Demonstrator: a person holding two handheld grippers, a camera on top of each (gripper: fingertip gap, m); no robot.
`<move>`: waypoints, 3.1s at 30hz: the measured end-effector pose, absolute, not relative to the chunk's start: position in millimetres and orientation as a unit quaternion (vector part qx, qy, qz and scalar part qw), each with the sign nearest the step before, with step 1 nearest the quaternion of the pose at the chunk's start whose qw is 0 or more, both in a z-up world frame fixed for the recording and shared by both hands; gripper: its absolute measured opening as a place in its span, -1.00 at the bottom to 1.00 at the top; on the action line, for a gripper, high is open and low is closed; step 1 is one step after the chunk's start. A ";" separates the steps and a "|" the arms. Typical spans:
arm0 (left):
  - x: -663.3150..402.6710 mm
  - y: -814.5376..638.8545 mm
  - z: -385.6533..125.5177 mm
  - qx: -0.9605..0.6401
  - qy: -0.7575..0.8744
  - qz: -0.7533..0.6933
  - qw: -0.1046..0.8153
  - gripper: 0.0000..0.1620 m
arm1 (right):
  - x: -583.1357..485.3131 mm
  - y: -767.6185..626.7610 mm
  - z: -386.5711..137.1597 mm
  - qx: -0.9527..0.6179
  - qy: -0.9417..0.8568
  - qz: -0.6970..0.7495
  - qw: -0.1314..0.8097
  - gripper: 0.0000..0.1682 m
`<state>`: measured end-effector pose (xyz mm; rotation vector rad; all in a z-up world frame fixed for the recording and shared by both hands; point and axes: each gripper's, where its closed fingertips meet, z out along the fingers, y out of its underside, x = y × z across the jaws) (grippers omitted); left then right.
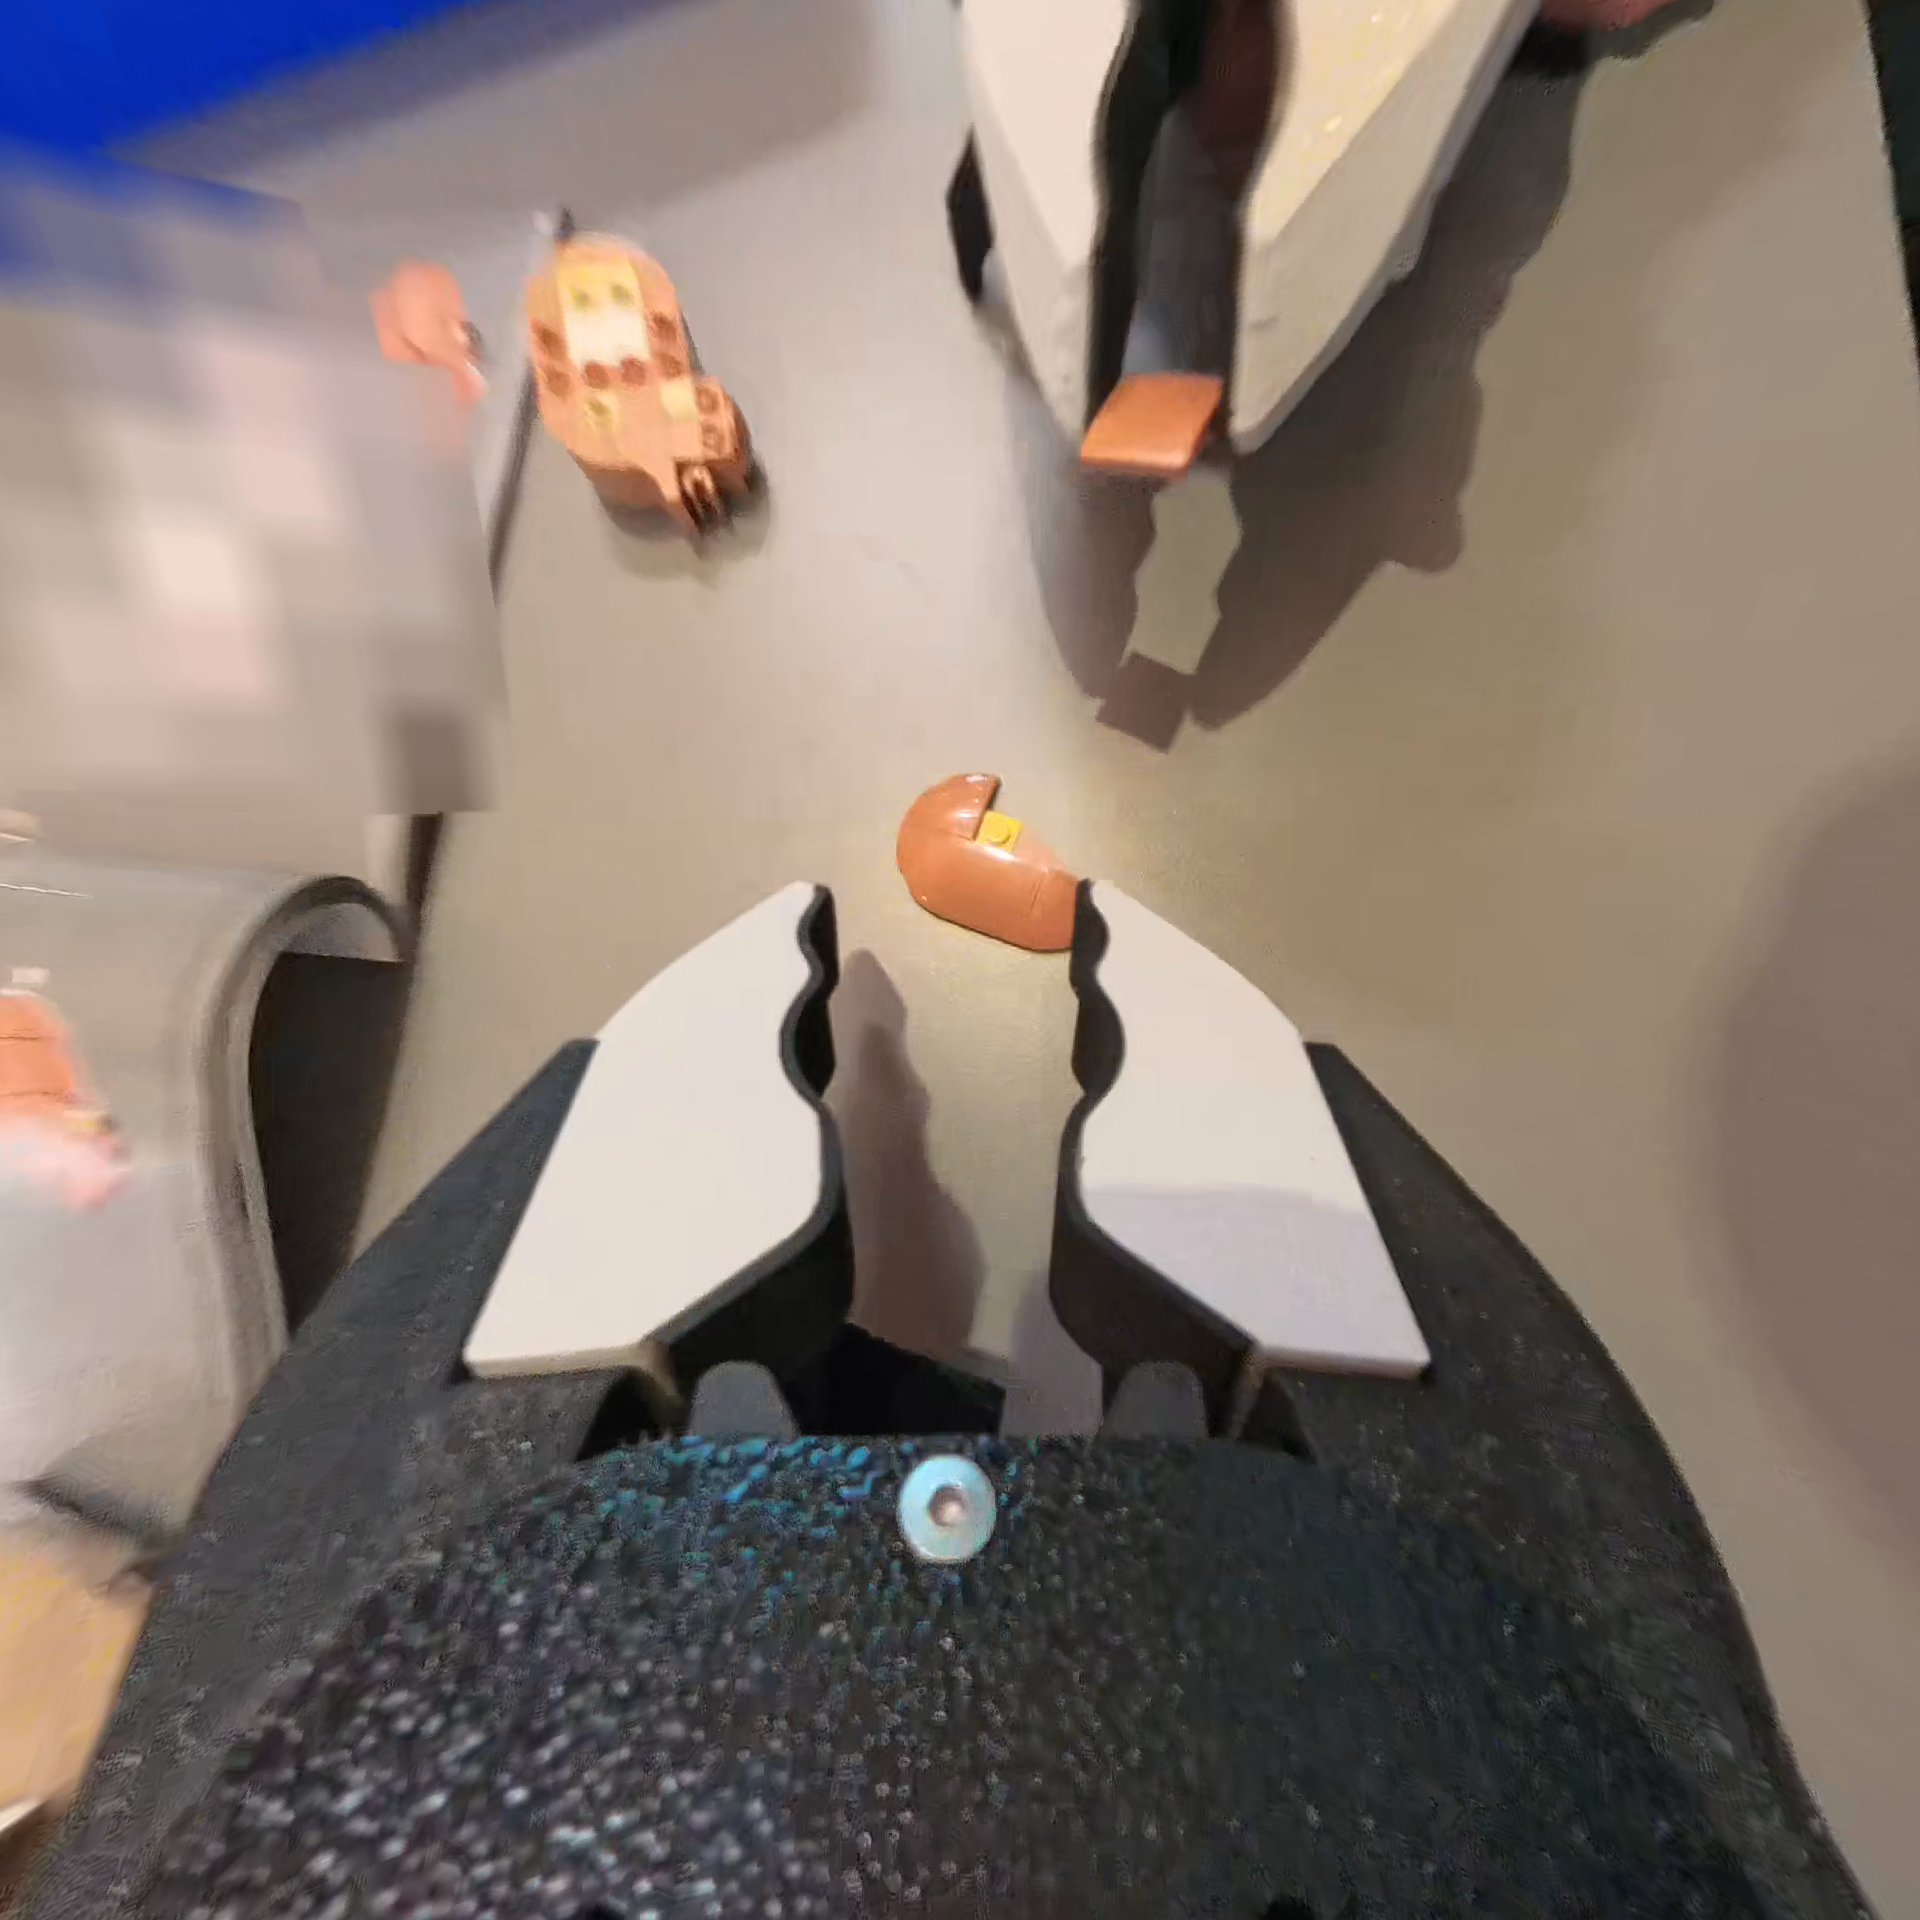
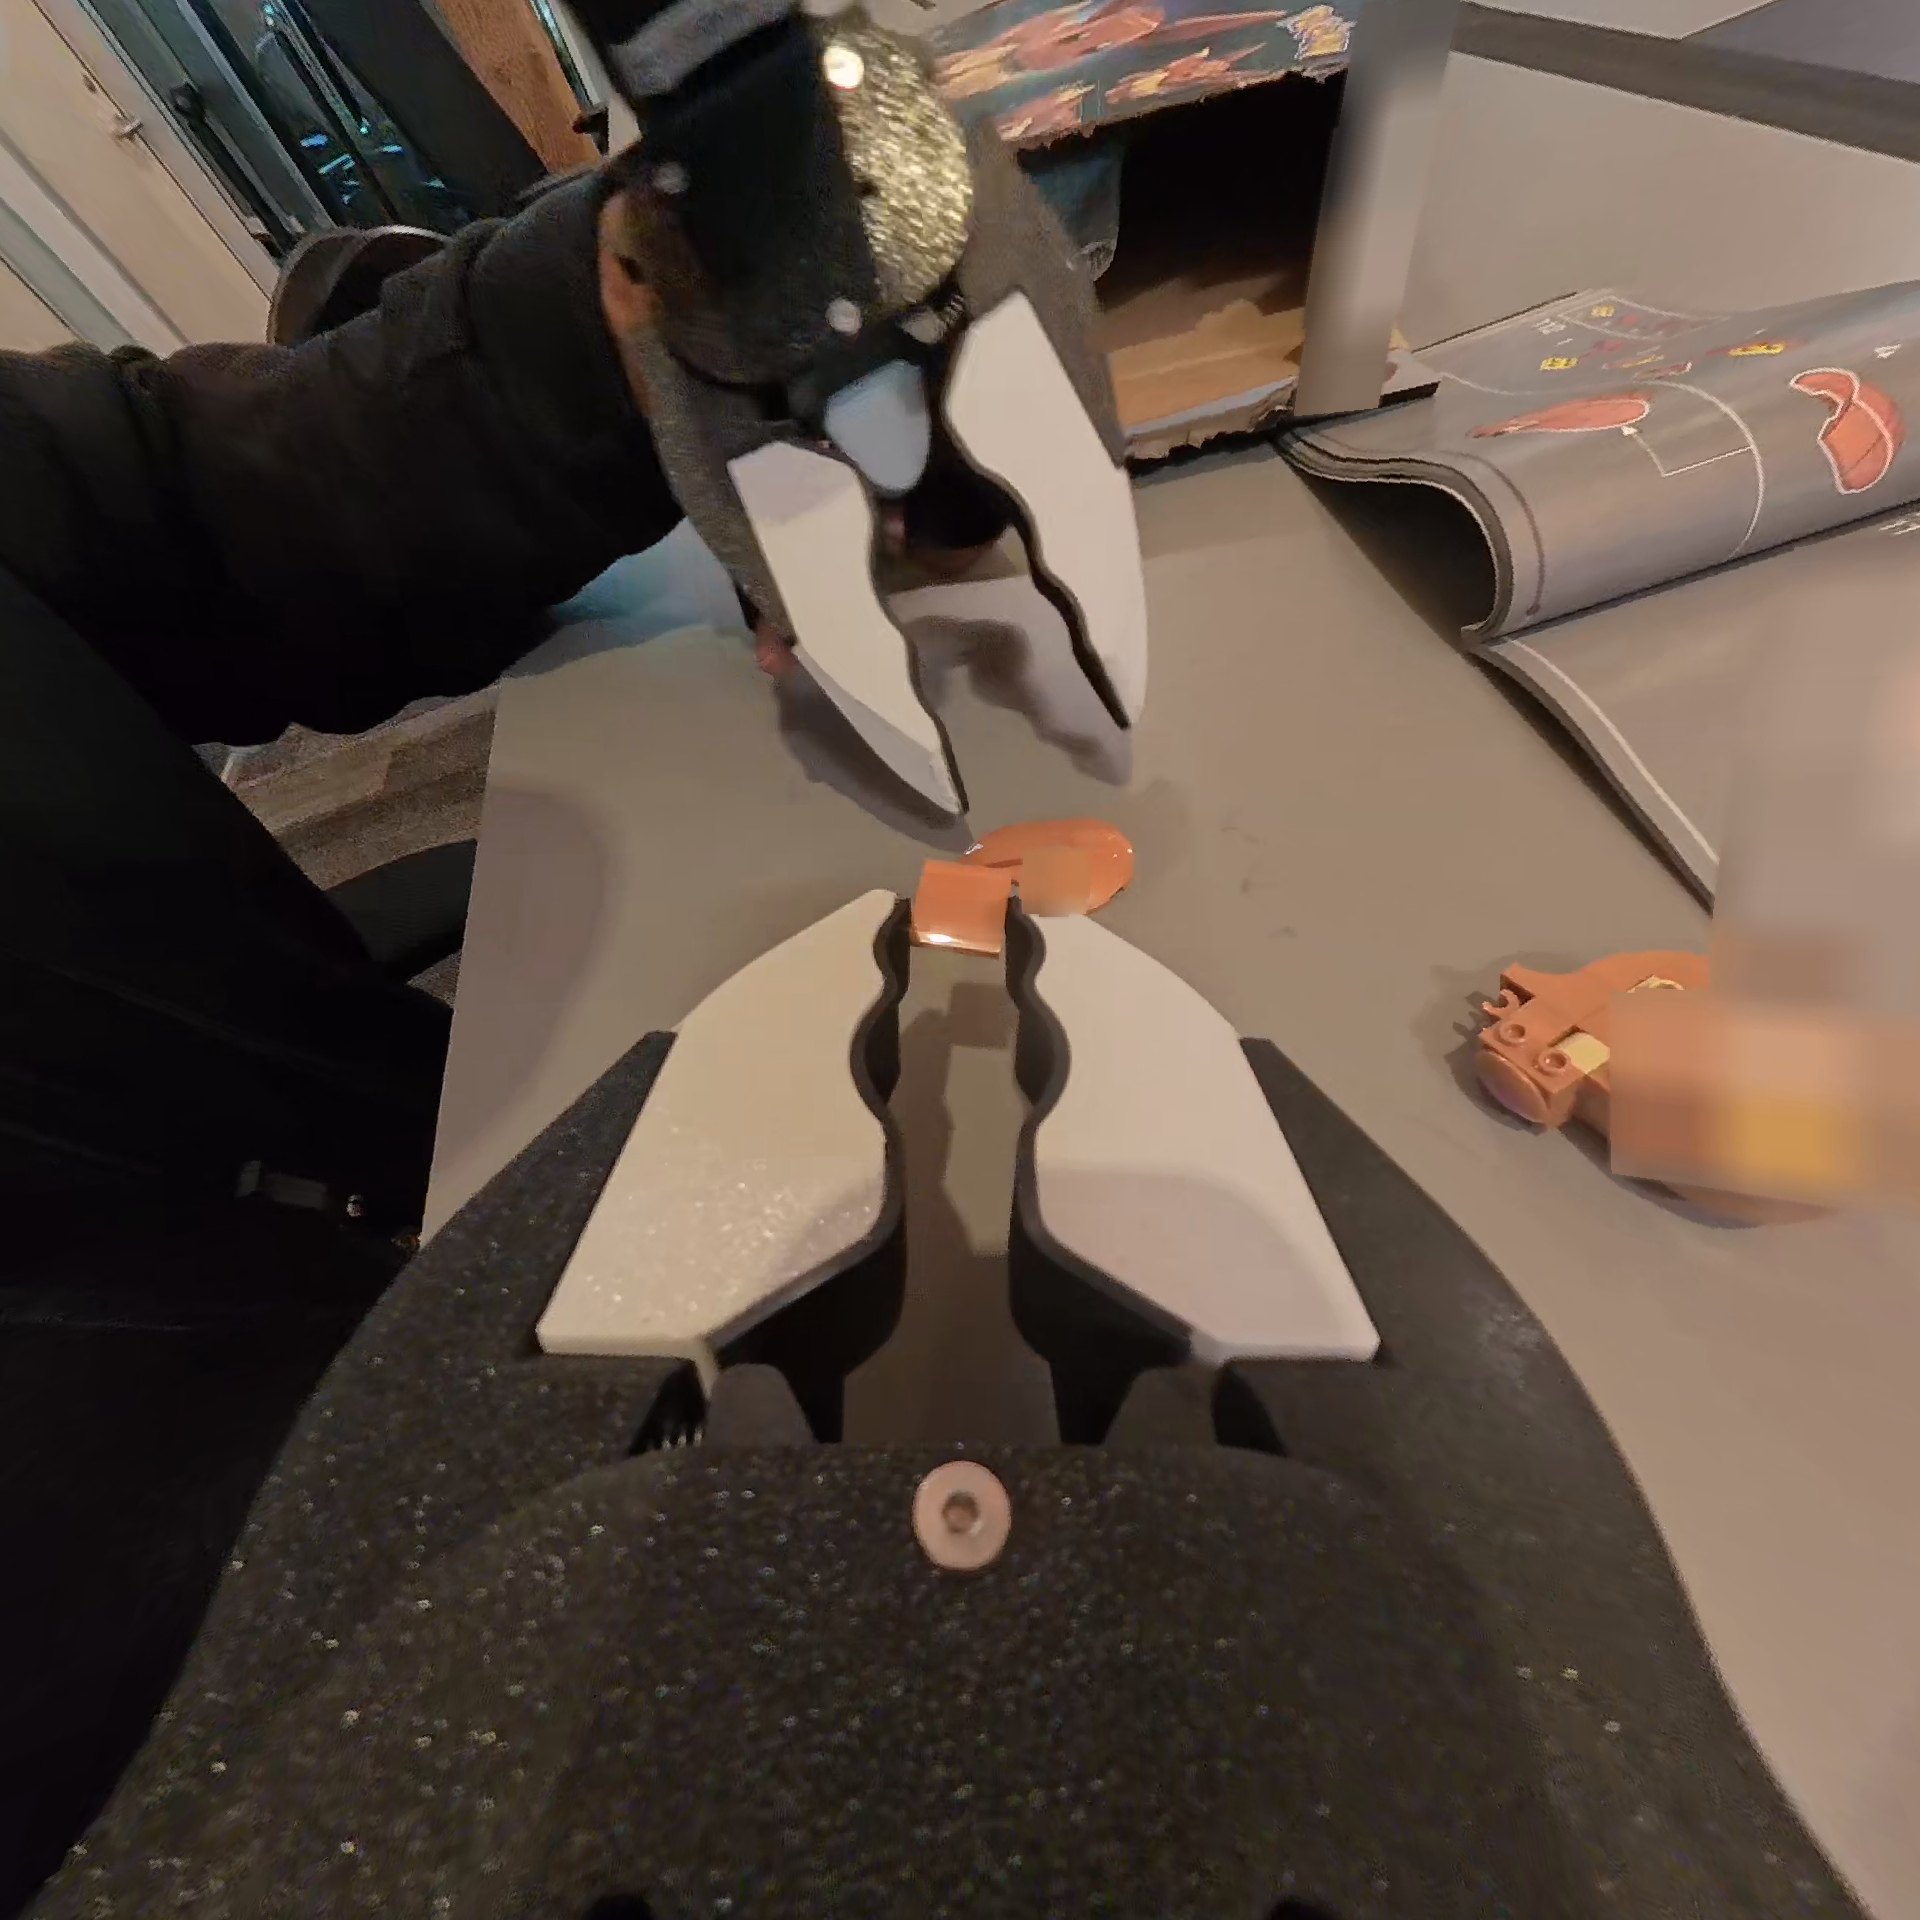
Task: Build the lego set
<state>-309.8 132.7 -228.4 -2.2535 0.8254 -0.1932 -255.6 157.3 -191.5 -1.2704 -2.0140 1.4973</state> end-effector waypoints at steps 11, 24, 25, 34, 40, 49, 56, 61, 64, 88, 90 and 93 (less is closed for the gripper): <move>-267.5 121.4 -245.0 -0.888 0.309 -0.158 0.300 -0.56 | -245.1 162.2 -190.2 -0.443 -0.704 0.528 0.172 -0.79; -248.4 82.2 -233.8 -0.883 0.289 -0.064 0.365 -0.47 | -220.6 144.5 -188.4 -0.416 -0.718 0.524 0.194 -0.79; -253.7 82.5 -233.4 -0.882 0.291 -0.060 0.366 -0.48 | -218.8 140.5 -189.4 -0.412 -0.722 0.522 0.191 -0.79; -231.6 76.4 -246.3 -0.898 0.298 -0.118 0.301 -0.71 | -192.6 113.8 -196.6 -0.433 -0.729 0.491 0.202 -0.79; -184.4 73.4 -243.2 -0.916 0.167 -0.164 0.327 -0.68 | -162.7 112.1 -194.7 -0.485 -0.690 0.477 0.247 -0.79; -174.5 65.9 -243.0 -0.906 0.196 -0.089 0.364 -0.59 | -141.0 90.3 -202.3 -0.538 -0.622 0.512 0.247 -0.79; -153.9 66.0 -245.2 -0.912 0.184 -0.088 0.356 -0.62 | -137.1 90.5 -203.2 -0.542 -0.613 0.516 0.253 -0.79; -142.9 72.3 -240.0 -0.904 0.146 -0.102 0.388 -0.60 | -129.1 93.6 -198.8 -0.527 -0.609 0.534 0.257 -0.79; -148.9 77.9 -233.0 -0.888 0.145 -0.069 0.430 -0.56 | -124.7 91.6 -200.0 -0.516 -0.610 0.543 0.259 -0.79; -137.1 77.4 -256.4 -0.798 0.362 0.229 0.423 -0.66 | -104.6 85.2 -212.4 -0.529 -0.599 0.506 0.324 -0.80; -136.7 77.1 -256.1 -0.787 0.364 0.252 0.430 -0.66 | -105.1 85.4 -214.3 -0.529 -0.601 0.502 0.327 -0.79; -138.1 77.1 -246.7 -0.770 0.348 0.284 0.454 -0.58 | -103.9 85.7 -216.4 -0.531 -0.599 0.503 0.325 -0.79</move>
